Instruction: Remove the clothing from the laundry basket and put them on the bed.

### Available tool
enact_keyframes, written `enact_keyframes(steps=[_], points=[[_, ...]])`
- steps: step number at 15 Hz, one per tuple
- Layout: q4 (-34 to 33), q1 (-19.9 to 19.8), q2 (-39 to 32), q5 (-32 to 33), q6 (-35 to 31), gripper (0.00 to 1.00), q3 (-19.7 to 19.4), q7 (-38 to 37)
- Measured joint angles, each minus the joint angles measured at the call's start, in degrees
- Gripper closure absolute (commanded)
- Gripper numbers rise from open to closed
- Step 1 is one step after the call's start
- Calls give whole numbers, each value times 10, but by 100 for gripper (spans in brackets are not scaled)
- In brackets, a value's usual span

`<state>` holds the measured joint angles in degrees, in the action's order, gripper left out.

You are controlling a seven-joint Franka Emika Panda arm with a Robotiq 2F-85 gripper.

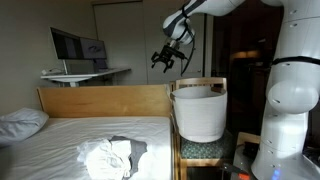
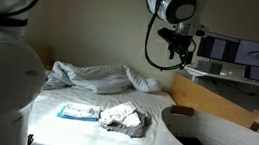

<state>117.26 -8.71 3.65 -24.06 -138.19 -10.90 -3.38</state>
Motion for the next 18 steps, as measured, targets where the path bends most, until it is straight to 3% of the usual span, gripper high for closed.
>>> enact_keyframes(steps=[4, 9, 13, 18], points=[[-15, -26, -34, 4, 59, 0, -28, -18], [-70, -61, -153, 6, 76, 0, -55, -61], [-132, -80, -244, 42, 83, 0, -74, -143], [-201, -93, -307, 85, 175, 0, -104, -250]])
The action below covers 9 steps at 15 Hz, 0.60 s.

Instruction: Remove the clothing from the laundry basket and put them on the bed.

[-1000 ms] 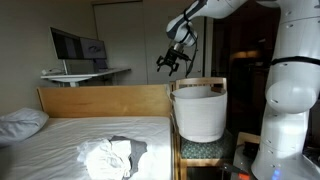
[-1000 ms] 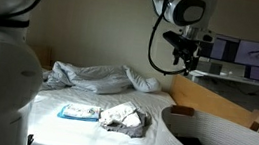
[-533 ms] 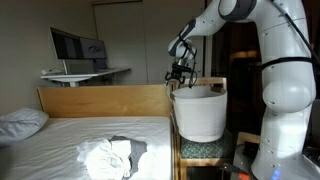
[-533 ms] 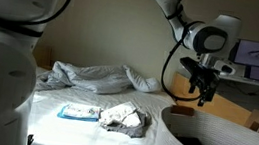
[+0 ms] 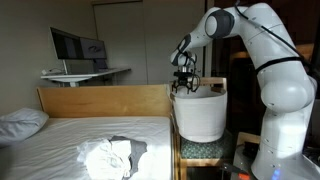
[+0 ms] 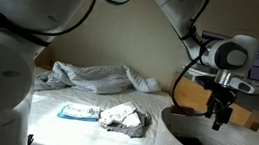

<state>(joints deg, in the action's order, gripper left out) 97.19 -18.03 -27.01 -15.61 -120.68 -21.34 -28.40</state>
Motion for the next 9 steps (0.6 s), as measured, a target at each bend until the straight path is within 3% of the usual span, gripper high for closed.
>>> enact_keyframes(steps=[5, 9], points=[[-31, -20, -23, 8, 86, 0, -9, -32], [-35, -22, -44, 8, 96, 0, -4, -32]])
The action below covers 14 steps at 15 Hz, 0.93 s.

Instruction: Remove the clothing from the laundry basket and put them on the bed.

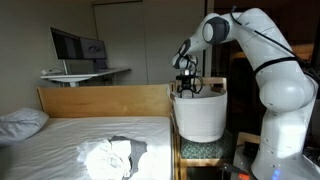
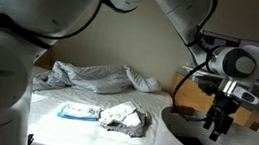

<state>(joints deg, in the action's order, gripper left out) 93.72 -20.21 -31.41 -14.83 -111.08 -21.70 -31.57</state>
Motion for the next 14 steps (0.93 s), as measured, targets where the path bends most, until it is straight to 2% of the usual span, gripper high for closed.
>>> enact_keyframes(steps=[7, 14], points=[[-32, 0, -83, 19, -1, 0, -5, -16], [-97, -12, -170, 41, 0, 0, -10, -29]])
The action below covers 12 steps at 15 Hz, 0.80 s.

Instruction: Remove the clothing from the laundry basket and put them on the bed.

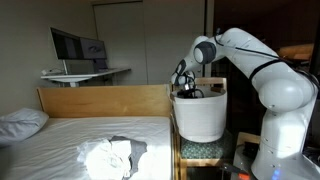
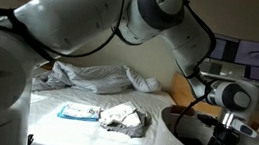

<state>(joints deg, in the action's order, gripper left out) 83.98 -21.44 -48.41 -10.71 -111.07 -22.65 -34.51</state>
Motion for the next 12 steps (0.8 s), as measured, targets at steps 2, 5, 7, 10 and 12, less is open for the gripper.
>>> enact_keyframes(steps=[2, 5, 7, 10, 12], points=[[-3, 5, -9, 2, 0, 25, 5, 0], [-2, 19, -11, 13, 0, 38, 12, 0], [1, 30, -9, 18, 1, 51, 15, 1], [-10, 25, -8, 23, 15, 73, 16, 24], [-31, -5, -9, 22, 47, 85, 18, 58]])
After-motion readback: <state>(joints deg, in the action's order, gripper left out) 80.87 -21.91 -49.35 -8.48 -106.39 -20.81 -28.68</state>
